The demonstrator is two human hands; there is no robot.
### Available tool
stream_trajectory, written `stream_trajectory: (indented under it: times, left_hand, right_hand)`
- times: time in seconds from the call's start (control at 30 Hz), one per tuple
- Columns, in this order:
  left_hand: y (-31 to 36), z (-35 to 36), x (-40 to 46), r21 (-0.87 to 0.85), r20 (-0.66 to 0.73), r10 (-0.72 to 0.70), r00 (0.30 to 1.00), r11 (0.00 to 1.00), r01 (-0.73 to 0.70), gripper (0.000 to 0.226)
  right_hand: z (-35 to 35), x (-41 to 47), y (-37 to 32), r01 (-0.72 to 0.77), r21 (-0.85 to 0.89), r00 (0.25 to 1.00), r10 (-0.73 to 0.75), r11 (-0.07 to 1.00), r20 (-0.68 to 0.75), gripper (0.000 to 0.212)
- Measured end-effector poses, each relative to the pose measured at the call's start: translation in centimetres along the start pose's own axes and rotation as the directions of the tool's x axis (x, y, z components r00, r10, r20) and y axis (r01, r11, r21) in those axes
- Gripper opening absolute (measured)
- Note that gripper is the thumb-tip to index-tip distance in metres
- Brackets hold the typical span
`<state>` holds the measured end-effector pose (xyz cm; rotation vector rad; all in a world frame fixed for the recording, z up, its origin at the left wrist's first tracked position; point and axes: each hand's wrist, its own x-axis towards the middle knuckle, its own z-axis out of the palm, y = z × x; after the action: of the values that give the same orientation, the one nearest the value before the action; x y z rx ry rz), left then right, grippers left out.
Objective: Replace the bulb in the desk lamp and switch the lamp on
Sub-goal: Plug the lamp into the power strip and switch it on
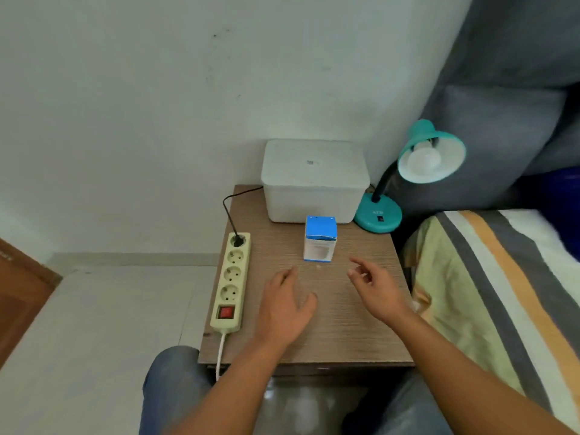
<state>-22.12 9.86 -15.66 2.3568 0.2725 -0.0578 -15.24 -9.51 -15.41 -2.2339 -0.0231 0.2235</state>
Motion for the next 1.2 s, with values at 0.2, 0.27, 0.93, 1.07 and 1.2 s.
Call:
stream_trajectory:
  times: [0.2, 0.27, 0.93, 1.07, 1.2]
  left_hand:
    - [6.4, 5.5, 2.5, 0.033, 0.196, 0.156, 0.968, 0.986, -0.166, 0.070]
    - [8.3, 7.3, 4.1, 0.058, 0.213, 0.166, 0.963, 0.982, -0.182, 0.070]
    - [11.1, 17.7, 18.4, 0.442, 0.180, 0.298, 0.937, 0.827, -0.348, 0.075]
    - [10.1, 18.7, 18.5, 0.425, 0.156, 0.290, 0.944, 0.843, -0.329, 0.078]
    - [9.7, 19.1, 18.3, 0.406, 0.172, 0.272, 0.947, 0.856, -0.320, 0.080]
  right_hand:
    - [-4.5, 0.1, 5.6, -0.090, -0.066, 0.986, 0.079, 0.994, -0.148, 0.062]
    - [-5.7, 0.8, 6.9, -0.104, -0.095, 0.984, 0.089, 0.990, -0.152, 0.060]
    - [-7.8, 14.8, 12.7, -0.013, -0.407, 0.984, -0.061, 0.913, -0.168, 0.054]
    - [-6.4, 15.6, 13.8, 0.044, -0.432, 0.978, -0.128, 0.901, -0.165, 0.051]
    - [-6.2, 15.9, 13.8, 0.041, -0.462, 0.970, -0.145, 0.886, -0.193, 0.049]
